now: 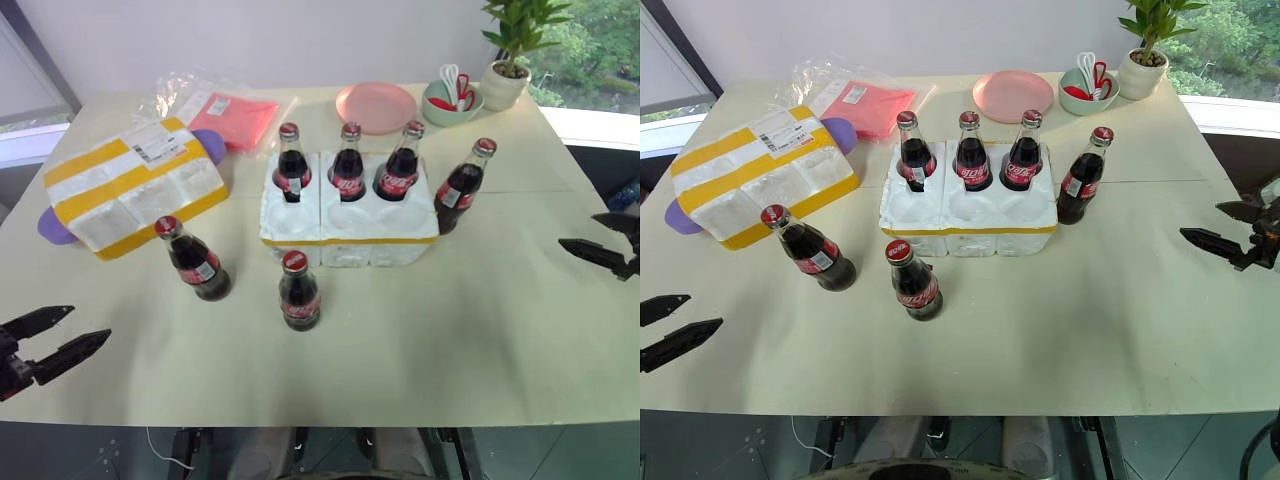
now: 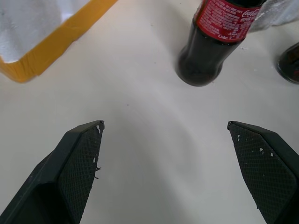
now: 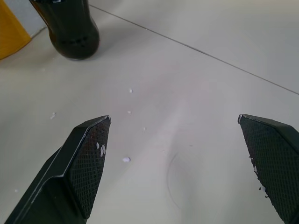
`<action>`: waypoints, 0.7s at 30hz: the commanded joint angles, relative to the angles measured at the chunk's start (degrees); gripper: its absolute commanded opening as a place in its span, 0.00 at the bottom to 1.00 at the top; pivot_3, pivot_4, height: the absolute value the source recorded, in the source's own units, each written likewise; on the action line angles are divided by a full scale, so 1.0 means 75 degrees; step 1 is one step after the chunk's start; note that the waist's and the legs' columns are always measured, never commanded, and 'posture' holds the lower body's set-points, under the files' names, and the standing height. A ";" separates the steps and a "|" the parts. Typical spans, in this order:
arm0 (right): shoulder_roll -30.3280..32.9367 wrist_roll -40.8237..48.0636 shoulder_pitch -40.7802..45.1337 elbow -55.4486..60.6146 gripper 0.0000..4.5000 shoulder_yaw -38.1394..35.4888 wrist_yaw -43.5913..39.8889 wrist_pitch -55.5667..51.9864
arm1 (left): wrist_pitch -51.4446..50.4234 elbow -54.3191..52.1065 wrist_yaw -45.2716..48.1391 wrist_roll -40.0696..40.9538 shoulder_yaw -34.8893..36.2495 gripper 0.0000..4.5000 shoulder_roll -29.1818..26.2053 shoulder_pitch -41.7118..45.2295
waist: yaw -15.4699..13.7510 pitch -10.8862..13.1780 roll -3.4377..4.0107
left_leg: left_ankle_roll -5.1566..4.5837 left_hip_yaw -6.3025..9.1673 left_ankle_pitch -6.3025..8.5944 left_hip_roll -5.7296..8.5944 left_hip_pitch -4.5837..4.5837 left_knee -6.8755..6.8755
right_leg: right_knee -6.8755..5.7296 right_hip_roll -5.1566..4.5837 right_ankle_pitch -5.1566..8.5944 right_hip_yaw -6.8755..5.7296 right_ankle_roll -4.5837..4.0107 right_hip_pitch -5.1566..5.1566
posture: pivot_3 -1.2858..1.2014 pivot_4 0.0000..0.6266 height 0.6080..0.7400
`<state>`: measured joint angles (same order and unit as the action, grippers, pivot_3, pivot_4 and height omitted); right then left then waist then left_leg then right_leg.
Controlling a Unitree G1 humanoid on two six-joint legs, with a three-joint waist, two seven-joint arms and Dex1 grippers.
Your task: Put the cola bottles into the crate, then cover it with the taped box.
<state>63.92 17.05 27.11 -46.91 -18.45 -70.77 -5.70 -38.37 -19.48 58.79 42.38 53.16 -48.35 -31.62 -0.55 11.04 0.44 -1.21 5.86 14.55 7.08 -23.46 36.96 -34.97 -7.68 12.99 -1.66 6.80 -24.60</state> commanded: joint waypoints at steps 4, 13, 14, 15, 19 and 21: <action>0.0088 0.0023 0.0110 -0.0057 1.00 -0.0131 -0.0008 0.0213 | 0.0126 -0.0118 -0.0214 -0.0059 0.0018 1.00 0.0089 0.0235 | -0.0003 0.0000 0.0000 | 0.0000 0.0000 0.0000 0.0000 0.0000 0.0007 | -0.0003 0.0001 -0.0002 0.0000 -0.0003 0.0002 | 0.52 0.24 1.00; 0.0403 0.0726 0.0685 0.0212 1.00 -0.0396 -0.0856 -0.1208 | -0.0253 0.0248 -0.0395 0.0467 -0.0796 1.00 -0.0270 0.1932 | -0.0012 0.0005 0.0018 | 0.0002 -0.0001 -0.0003 0.0000 0.0004 0.0019 | -0.0019 0.0004 -0.0006 -0.0001 -0.0004 0.0004 | 0.52 0.24 1.00; 0.0467 0.0795 0.0767 0.0329 1.00 -0.0398 -0.0960 -0.1404 | -0.0298 0.0240 -0.0375 0.0504 -0.0867 1.00 -0.0320 0.2082 | -0.0006 0.0006 0.0016 | 0.0004 -0.0001 -0.0005 0.0000 0.0004 0.0025 | -0.0020 0.0005 -0.0013 -0.0001 -0.0011 0.0004 | 0.52 0.24 1.00; 0.0511 0.0821 0.0779 0.0396 1.00 -0.0394 -0.1031 -0.1500 | -0.0325 0.0216 -0.0359 0.0506 -0.0888 1.00 -0.0335 0.2127 | 0.0002 0.0006 0.0018 | 0.0005 -0.0001 -0.0005 -0.0001 0.0004 0.0026 | -0.0021 0.0006 -0.0015 -0.0001 -0.0013 0.0005 | 0.52 0.24 1.00; 0.1016 0.1557 0.0267 0.2345 1.00 -0.0433 -0.2192 -0.2702 | -0.0308 0.0373 0.0000 0.0526 -0.1222 1.00 -0.0694 0.2516 | 0.0034 0.0005 0.0025 | 0.0000 -0.0002 -0.0008 0.0000 0.0004 0.0008 | -0.0027 0.0006 -0.0028 -0.0001 0.0013 -0.0010 | 0.52 0.24 1.00; 0.1081 0.1810 0.0055 0.2998 1.00 -0.0581 -0.2261 -0.3102 | -0.0320 0.0456 0.0084 0.0489 -0.1359 1.00 -0.0794 0.2644 | 0.0048 0.0007 0.0023 | 0.0004 -0.0002 -0.0006 -0.0010 0.0004 0.0005 | -0.0034 0.0014 -0.0030 -0.0001 0.0017 -0.0017 | 0.52 0.24 1.00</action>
<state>70.72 28.24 27.75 -27.92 -20.79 -86.59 -26.96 -40.98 -16.39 58.71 45.70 42.86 -53.26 -11.98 -0.18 11.09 0.61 -1.16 5.84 14.52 6.99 -23.43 37.00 -35.22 -7.57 12.77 -1.67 6.93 -24.73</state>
